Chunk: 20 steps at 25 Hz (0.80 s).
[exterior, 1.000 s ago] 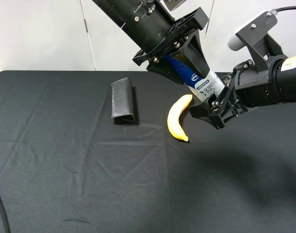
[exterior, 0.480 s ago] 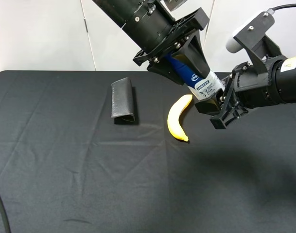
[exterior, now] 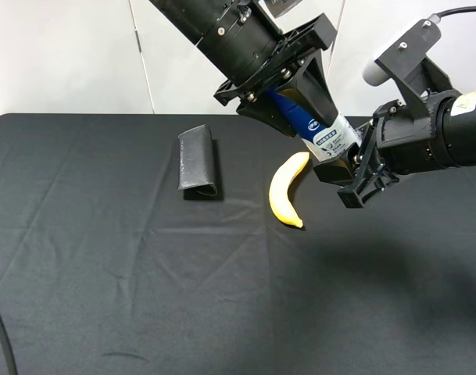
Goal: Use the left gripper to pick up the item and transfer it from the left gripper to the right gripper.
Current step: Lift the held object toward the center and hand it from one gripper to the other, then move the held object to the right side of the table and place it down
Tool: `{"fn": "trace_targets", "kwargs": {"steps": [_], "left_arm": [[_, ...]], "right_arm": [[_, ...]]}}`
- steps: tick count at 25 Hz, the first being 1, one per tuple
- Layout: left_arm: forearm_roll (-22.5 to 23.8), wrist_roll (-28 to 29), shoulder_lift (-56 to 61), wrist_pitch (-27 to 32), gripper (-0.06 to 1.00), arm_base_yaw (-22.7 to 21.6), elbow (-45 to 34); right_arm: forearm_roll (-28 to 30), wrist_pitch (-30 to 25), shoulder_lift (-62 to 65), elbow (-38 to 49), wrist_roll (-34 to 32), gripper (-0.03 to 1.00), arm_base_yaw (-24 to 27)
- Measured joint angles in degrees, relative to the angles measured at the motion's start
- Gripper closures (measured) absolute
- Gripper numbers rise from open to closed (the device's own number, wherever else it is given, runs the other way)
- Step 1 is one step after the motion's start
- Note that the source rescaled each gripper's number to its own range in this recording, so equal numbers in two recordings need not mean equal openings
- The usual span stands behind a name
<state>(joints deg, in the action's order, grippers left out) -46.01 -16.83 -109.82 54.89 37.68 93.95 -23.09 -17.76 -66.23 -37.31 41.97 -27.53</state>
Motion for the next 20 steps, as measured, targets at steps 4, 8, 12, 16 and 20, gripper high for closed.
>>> {"fn": "trace_targets", "kwargs": {"steps": [4,8,12,16,20], "left_arm": [[-0.96,0.0,0.12,-0.61,0.31,0.0,0.06],[-1.08,0.0,0.11,-0.55,0.01,0.0,0.06],[-1.14,0.07,0.17,-0.04,-0.04,0.0,0.06],[2.8,0.13,1.35,2.5,-0.05,0.0,0.11],[11.42,2.4,4.18,4.68,-0.05,0.0,0.22]], "right_arm": [[-0.34,-0.78,-0.19,0.0,-0.63,0.94,0.0],[-0.41,-1.03,-0.38,0.0,-0.67,0.94,0.0],[-0.41,-1.08,-0.44,0.0,-0.67,0.94,0.0],[-0.41,-1.03,-0.44,0.0,-0.67,0.94,0.0],[-0.41,-1.03,-0.44,0.0,-0.67,0.94,0.0]]}}
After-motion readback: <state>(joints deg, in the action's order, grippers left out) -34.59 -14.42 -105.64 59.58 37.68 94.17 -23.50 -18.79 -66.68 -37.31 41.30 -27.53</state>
